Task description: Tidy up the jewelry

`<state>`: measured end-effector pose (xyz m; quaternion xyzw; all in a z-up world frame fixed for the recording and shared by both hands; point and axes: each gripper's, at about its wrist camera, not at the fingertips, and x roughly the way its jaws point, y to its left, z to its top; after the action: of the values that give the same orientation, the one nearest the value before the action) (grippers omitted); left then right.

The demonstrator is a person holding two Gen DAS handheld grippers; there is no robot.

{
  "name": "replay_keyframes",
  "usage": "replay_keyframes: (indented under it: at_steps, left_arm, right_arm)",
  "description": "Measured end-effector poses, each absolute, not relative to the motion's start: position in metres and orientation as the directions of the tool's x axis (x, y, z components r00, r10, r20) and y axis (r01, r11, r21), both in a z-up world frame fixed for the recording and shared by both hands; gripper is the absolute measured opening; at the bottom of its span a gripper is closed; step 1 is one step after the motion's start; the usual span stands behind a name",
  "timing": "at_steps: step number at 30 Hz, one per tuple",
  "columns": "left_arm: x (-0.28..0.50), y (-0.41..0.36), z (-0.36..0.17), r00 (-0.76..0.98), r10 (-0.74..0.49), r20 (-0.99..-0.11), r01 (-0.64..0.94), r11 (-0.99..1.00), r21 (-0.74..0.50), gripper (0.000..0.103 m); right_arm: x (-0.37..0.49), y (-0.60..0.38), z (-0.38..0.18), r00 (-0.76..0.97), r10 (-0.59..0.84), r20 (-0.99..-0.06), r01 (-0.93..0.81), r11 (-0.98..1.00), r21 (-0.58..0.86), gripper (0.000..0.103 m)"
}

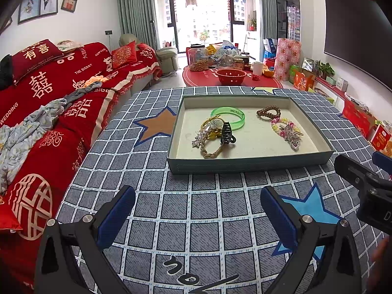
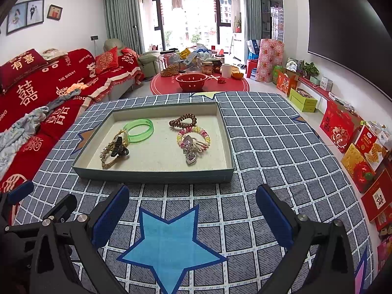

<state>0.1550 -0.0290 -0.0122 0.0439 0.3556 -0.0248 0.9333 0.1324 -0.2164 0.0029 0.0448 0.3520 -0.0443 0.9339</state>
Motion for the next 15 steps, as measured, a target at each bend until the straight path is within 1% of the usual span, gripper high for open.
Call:
replay_keyframes:
  at_steps: [15]
  left_arm:
    - [0.1543, -0.0301, -0.0118, 0.746, -0.016, -0.665, 0.08, 0.995, 0.066, 0.103]
  right_arm:
    - [0.1357, -0.2116, 0.0067, 0.749, -0.045, -0.661, 0.113, 0.992, 0.06, 0.103]
